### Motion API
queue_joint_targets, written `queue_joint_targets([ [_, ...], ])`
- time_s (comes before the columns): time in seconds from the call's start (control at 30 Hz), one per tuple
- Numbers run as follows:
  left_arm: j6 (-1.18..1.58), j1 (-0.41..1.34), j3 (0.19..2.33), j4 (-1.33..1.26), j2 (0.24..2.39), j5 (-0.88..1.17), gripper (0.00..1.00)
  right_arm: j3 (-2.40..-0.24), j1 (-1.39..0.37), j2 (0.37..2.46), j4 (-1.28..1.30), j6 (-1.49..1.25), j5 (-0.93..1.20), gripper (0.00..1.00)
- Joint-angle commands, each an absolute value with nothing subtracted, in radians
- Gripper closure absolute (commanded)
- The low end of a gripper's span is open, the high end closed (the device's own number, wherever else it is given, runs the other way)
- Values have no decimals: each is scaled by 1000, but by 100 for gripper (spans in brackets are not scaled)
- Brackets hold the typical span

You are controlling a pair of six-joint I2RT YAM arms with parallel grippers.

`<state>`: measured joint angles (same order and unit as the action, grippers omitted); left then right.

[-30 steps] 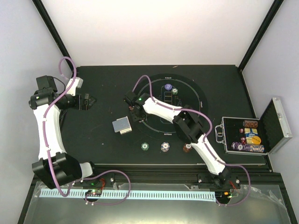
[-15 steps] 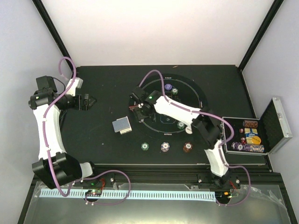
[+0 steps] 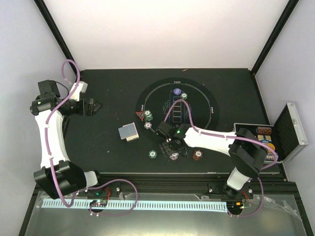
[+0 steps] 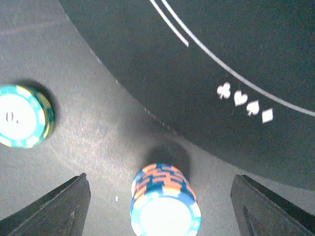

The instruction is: Distribute texas hold em gaming equipment

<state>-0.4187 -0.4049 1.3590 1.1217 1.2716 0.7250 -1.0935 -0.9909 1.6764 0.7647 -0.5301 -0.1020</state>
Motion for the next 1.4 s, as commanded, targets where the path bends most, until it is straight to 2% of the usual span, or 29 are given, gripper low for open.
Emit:
queue_joint_targets([
  [0.0,-428,-412,1390,1134,1272,763,1,-1018,-1011,1611,684,-597,-93,19],
  [0.13,-427,-412,1389,1134,1272,762,1,-980,-1014,1608,658,-608,-82,21],
  [0.47,-429,-412,1388,1134,1273,754,1,-972,-1015,1635,638,-611,-76,36],
  [0.83,-425,-412,1387,1131,1274,758,1,-966,-1014,1627,665,-609,-112,37],
  [1.1,-425,-412,1386,1132,1275,759,1,-959,-1015,1605,675,-609,-114,47],
  [1.37,-424,-413,1387,1134,1275,759,1,-939,-1015,1594,677,-611,-112,47],
])
